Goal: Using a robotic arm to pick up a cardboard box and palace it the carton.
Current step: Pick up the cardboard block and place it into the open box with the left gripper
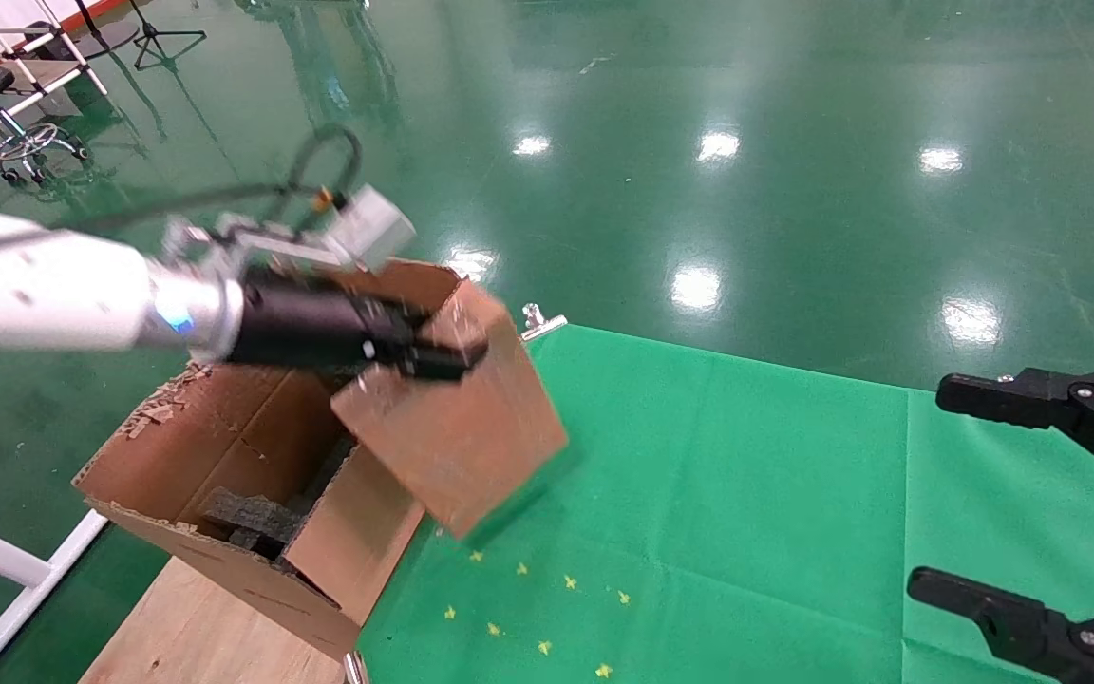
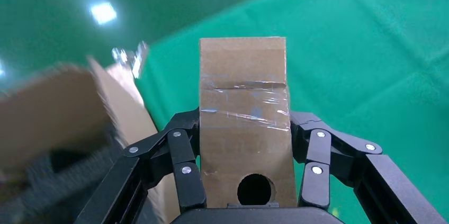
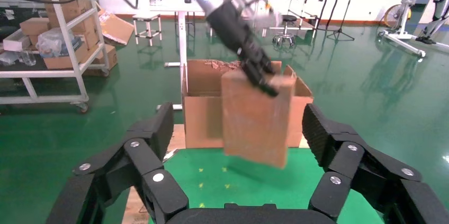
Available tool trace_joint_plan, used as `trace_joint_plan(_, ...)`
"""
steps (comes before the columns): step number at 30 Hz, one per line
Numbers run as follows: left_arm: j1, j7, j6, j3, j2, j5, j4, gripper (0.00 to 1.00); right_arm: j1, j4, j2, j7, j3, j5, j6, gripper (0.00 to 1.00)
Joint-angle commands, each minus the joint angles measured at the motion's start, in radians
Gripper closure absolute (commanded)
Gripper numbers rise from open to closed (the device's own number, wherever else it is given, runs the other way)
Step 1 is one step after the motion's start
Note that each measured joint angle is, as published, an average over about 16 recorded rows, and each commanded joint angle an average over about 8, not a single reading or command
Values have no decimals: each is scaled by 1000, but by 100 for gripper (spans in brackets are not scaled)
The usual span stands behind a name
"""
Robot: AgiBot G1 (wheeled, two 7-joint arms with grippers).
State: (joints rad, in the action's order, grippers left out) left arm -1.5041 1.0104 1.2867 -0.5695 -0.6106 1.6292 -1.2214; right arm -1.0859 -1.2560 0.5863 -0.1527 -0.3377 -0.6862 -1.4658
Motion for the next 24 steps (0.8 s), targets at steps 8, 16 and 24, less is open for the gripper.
trace_joint_plan(8,-191,-158,65,64,7,-71,235,100,0,0,0,0,0,0,0,0)
trace_joint_plan(16,-374,-319,126,71,26,-27,468,100,0,0,0,0,0,0,0,0)
trace_joint_plan(24,-479,-490,110,28,52,98,667,100,0,0,0,0,0,0,0,0)
